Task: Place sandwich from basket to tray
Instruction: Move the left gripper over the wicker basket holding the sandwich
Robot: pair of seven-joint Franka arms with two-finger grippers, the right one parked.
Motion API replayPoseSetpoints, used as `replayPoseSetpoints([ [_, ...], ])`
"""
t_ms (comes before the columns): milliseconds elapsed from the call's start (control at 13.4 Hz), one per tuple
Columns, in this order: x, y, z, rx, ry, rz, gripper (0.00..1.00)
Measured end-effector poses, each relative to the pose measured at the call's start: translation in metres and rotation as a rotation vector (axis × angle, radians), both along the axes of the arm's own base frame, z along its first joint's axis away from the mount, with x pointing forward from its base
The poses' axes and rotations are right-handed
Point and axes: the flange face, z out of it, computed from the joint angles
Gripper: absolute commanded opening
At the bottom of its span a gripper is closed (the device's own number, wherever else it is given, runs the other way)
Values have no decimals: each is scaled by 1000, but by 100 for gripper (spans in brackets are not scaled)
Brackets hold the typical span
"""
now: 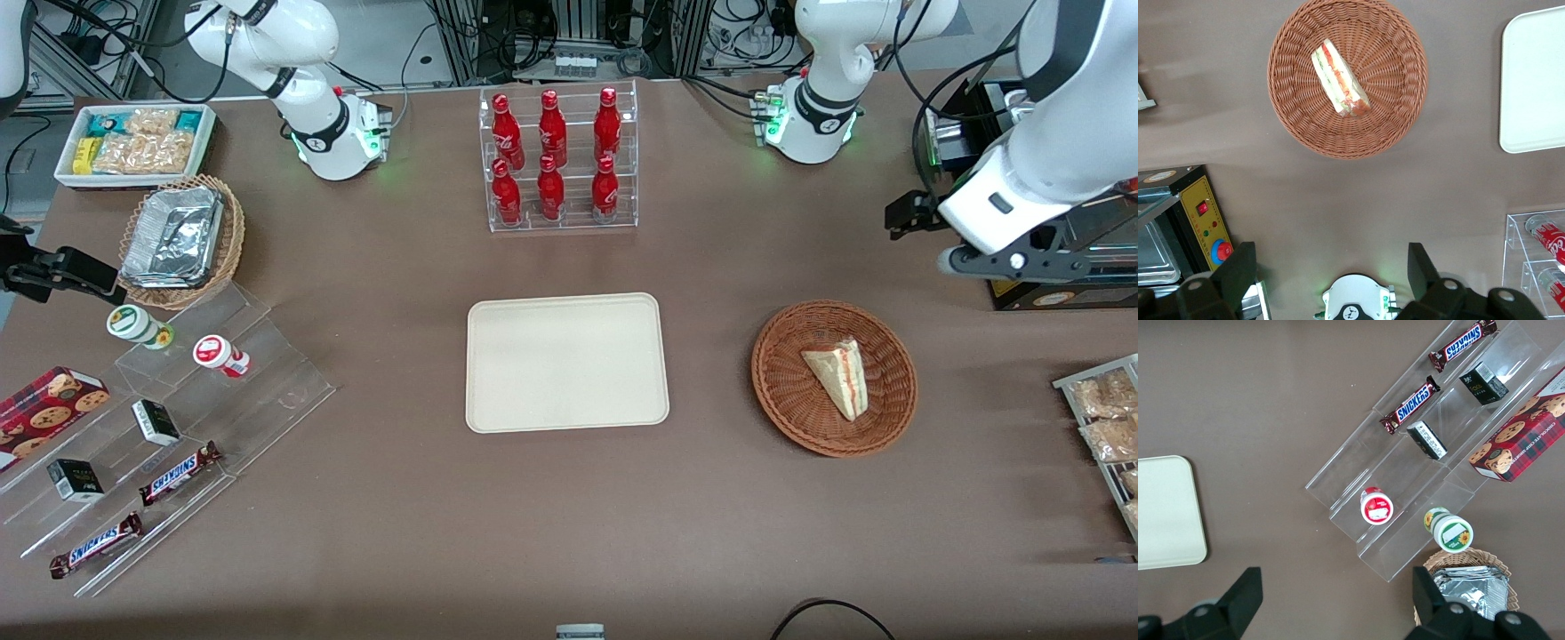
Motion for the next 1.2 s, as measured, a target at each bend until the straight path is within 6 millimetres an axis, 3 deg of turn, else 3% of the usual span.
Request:
replayPoseSetpoints([
  [299,-3,-5,1,-54,16,4,100],
  [523,2,3,-22,-50,75,23,100],
  [822,19,6,-89,-49,76,32,100],
  [1196,21,7,-170,-56,-11,29,100],
])
